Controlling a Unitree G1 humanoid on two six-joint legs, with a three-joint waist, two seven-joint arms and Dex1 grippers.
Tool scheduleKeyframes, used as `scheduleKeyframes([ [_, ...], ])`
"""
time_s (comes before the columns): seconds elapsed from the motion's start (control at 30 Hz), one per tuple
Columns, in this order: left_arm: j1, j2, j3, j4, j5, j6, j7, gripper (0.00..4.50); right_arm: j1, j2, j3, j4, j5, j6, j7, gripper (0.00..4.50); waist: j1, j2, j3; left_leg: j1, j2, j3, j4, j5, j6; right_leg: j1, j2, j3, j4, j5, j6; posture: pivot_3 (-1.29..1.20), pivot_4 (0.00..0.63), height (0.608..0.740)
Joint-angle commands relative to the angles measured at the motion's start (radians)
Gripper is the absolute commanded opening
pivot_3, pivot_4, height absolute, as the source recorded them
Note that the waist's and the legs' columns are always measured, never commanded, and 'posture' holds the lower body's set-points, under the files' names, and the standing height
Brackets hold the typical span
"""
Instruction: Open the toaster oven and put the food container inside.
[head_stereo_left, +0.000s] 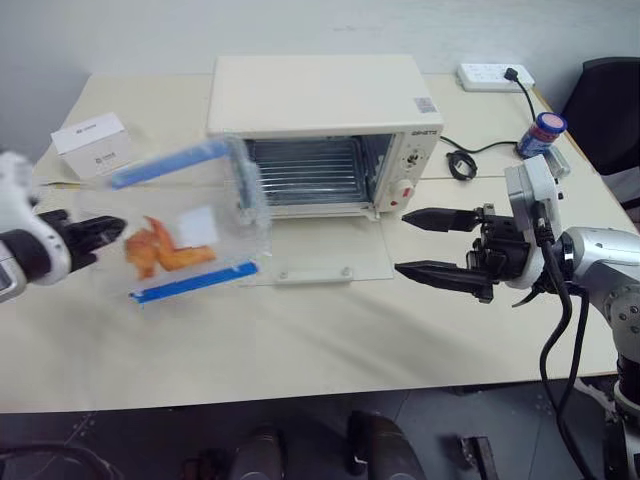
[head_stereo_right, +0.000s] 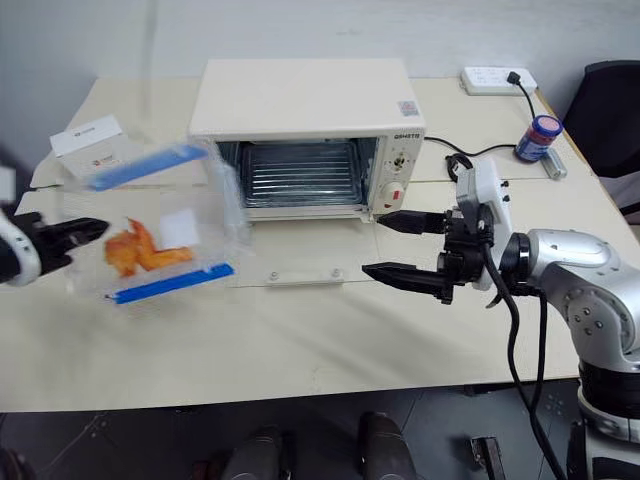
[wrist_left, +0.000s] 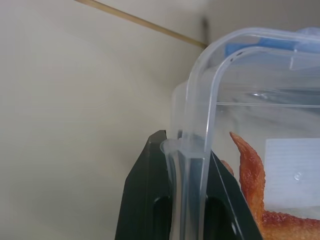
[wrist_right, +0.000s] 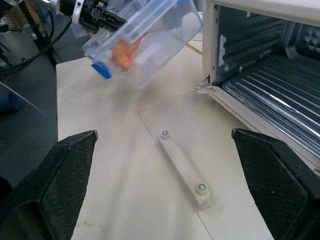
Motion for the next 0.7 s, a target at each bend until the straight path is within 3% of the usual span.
scheduleKeyframes([
  [0.03, -0.131, 0.007, -0.128, 0.029, -0.005, 0.044, -0.01, 0.04, 0.027, -0.022, -0.068, -0.058, 0.042, -0.004, -0.033, 4.5, -0.006, 0.0, 0.0, 0.0, 0.0, 0.0, 0.0, 0.0, 0.0, 0.0, 0.0, 0.0, 0.0, 0.0, 0.0, 0.0, 0.15, 0.74],
  [0.2, -0.464, -0.143, -0.419, 0.135, 0.06, 0.107, 0.068, 0.04, 0.098, -0.034, -0.125, -0.099, 0.069, -0.004, -0.08, 4.5, 0.003, 0.0, 0.0, -0.001, 0.0, -0.001, 0.004, 0.0, 0.0, 0.001, 0.0, 0.0, -0.001, 0.003, 0.005, 0.0, 0.15, 0.74],
  [0.37, -0.678, -0.334, -0.536, 0.289, 0.221, 0.169, 0.083, 0.04, 0.155, -0.032, -0.162, -0.124, 0.079, -0.021, -0.119, 4.5, 0.02, -0.001, 0.001, -0.002, -0.002, 0.001, 0.006, 0.003, 0.002, 0.002, 0.0, 0.004, -0.002, 0.006, 0.011, 0.0, 0.15, 0.74],
  [0.47, -0.739, -0.415, -0.542, 0.355, 0.329, 0.197, 0.075, 0.04, 0.182, -0.03, -0.18, -0.138, 0.09, -0.027, -0.141, 4.5, 0.017, -0.002, 0.001, -0.002, -0.002, 0.001, 0.006, 0.004, 0.002, 0.002, 0.0, 0.005, -0.002, 0.007, 0.012, 0.0, 0.15, 0.74],
  [0.5, -0.751, -0.441, -0.536, 0.375, 0.363, 0.201, 0.074, 0.75, 0.191, -0.029, -0.187, -0.143, 0.092, -0.029, -0.148, 4.5, 0.014, -0.002, 0.001, -0.002, -0.002, 0.001, 0.006, 0.004, 0.002, 0.002, 0.0, 0.005, -0.003, 0.007, 0.012, 0.0, 0.15, 0.74],
  [0.7, -0.779, -0.531, -0.453, 0.389, 0.529, 0.198, 0.008, 2.42, 0.25, -0.037, -0.209, -0.148, 0.082, -0.049, -0.174, 4.5, 0.019, -0.002, 0.001, -0.002, -0.002, 0.002, 0.005, 0.005, 0.001, 0.002, 0.0, 0.005, -0.002, 0.007, 0.012, 0.0, 0.15, 0.74],
])
